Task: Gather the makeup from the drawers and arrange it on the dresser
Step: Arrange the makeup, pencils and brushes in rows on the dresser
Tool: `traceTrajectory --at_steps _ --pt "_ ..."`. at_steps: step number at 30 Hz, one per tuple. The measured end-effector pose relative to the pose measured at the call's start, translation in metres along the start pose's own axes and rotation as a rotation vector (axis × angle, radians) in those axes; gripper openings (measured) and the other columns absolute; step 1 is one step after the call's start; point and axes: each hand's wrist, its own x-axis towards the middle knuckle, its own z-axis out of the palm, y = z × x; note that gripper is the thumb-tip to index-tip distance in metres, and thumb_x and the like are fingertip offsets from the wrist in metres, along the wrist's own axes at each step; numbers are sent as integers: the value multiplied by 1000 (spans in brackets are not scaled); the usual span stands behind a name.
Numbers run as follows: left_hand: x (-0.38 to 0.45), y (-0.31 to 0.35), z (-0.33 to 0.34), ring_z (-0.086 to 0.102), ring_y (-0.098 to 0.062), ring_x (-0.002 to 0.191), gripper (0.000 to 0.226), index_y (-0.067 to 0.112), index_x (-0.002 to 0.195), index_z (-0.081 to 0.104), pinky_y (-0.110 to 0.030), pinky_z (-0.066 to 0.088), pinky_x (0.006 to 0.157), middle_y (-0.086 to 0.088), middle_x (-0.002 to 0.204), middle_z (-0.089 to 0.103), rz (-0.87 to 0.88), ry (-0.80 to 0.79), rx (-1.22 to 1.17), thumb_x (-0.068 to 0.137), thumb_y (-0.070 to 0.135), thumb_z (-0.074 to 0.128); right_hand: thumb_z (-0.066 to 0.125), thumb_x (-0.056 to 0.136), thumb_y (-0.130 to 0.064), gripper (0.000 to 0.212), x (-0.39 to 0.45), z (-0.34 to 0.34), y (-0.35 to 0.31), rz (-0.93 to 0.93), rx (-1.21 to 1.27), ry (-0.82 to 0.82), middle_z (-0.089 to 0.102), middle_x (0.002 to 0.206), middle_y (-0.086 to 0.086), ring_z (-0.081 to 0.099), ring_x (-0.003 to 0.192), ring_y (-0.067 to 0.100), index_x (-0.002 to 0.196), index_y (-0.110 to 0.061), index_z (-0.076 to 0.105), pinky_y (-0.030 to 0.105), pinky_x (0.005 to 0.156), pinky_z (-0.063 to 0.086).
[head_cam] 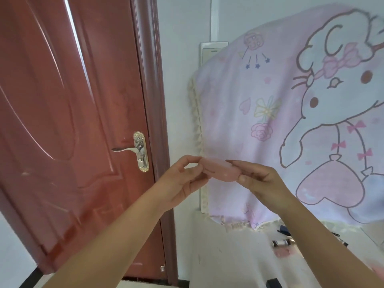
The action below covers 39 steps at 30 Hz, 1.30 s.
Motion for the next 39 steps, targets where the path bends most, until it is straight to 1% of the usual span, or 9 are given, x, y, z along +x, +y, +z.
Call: traceTrajectory --at_steps 7,10,14,18,21,25,29,33,39 --pt "-10 0 -3 67 -8 61 17 11 78 46 -15 57 66 0 68 70 68 34 -130 88 -1 41 84 39 -57 51 15 11 -7 -84 59 -22 74 87 -10 69 88 8 82 -31 76 17 76 53" --pt "-12 -2 -8 66 -8 62 25 11 76 44 -18 56 69 2 67 68 91 75 29 83 -11 52 77 65 -32 37 14 14 -14 1 -35 -55 73 90 -13 66 91 0 100 -24 70 12 81 51" --pt "-12 -8 -7 60 -2 57 37 14 78 44 -21 46 70 2 78 59 106 142 320 72 -14 67 66 80 -8 28 8 26 -25 43 -325 -130 60 97 -22 58 91 -8 93 -32 59 1 78 44" --pt "-12 -9 -10 64 3 72 49 18 108 50 -12 52 69 9 106 55 73 105 475 75 -16 62 75 70 -5 37 7 33 -36 24 -465 -99 56 97 -13 55 96 8 102 -18 60 15 88 48" --pt "-12 -12 -14 62 -2 90 79 14 137 36 -28 51 90 12 110 54 29 72 613 70 -13 69 81 64 -9 52 6 34 -38 -113 -676 -137 56 101 -9 53 96 10 112 -7 61 18 88 44" --pt "-16 -12 -17 65 -9 84 62 21 114 57 -26 54 82 2 100 66 31 -14 677 66 -14 72 86 56 -18 62 4 32 -33 -227 -803 -191 63 110 8 58 93 17 110 -1 63 18 82 46" --pt "-20 -17 -21 65 -5 86 62 30 99 57 -19 54 75 7 97 66 92 -8 731 52 -3 79 74 47 -44 69 -3 38 -29 -301 -838 -207 64 101 0 54 92 8 100 -1 69 -1 80 39" --pt "-24 -21 -27 65 -5 91 62 31 98 56 -22 55 81 9 98 66 93 -2 742 46 7 77 80 46 -29 60 -6 42 -21 -259 -828 -198 68 102 12 62 88 13 99 -1 70 16 76 50" --pt "-27 -32 -35 65 1 85 65 30 98 55 -18 54 79 9 97 65 45 -12 741 49 -2 82 87 52 -7 64 -8 44 -4 -104 -668 -146 58 115 6 54 100 9 112 -3 64 -1 84 41"
